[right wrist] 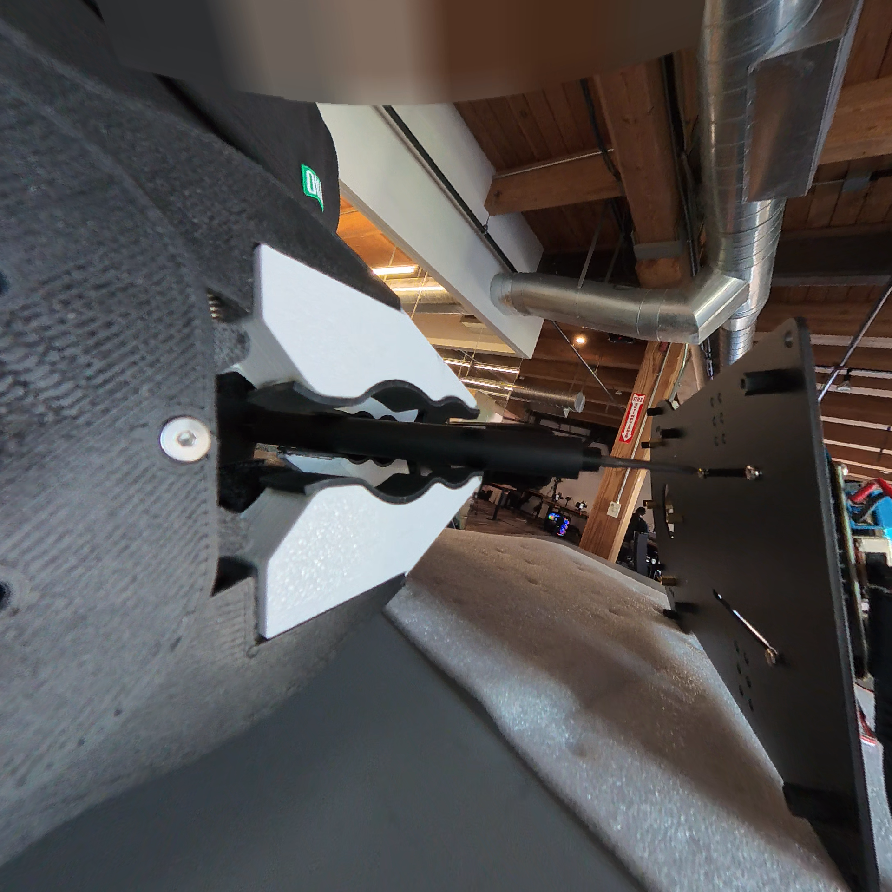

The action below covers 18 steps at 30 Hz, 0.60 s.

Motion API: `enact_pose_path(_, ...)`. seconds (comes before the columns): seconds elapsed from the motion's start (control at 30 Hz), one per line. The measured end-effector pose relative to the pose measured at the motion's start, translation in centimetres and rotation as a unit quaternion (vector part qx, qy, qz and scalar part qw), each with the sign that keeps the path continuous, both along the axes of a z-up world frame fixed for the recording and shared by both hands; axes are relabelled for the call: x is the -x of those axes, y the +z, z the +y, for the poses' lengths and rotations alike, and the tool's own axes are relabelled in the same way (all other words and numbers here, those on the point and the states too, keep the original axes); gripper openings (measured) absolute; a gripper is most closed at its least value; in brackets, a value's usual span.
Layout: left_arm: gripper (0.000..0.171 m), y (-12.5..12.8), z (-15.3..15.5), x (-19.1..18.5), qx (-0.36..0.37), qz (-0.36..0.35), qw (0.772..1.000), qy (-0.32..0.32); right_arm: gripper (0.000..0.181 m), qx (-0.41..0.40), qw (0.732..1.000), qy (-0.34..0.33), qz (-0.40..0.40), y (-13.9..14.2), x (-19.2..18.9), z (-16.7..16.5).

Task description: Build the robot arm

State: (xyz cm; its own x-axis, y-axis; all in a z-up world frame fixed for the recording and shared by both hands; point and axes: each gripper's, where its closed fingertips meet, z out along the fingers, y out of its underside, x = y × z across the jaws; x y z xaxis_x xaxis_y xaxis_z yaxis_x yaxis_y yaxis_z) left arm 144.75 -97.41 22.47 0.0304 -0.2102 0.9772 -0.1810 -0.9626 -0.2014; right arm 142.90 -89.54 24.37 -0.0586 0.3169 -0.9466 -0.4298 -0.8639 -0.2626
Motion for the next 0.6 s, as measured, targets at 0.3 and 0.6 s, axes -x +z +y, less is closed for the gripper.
enact_pose_path(0.3,0.016,0.3,-0.8,0.5,-0.050,0.041,0.998,-0.026,0.017,-0.002,0.998,0.037,0.041,0.9,0.4,-1.0)
enact_pose_path(0.6,0.017,1.2,-1.0,0.5,-0.018,0.004,0.999,-0.028,0.015,-0.004,0.998,0.051,0.049,1.1,0.7,-1.3)
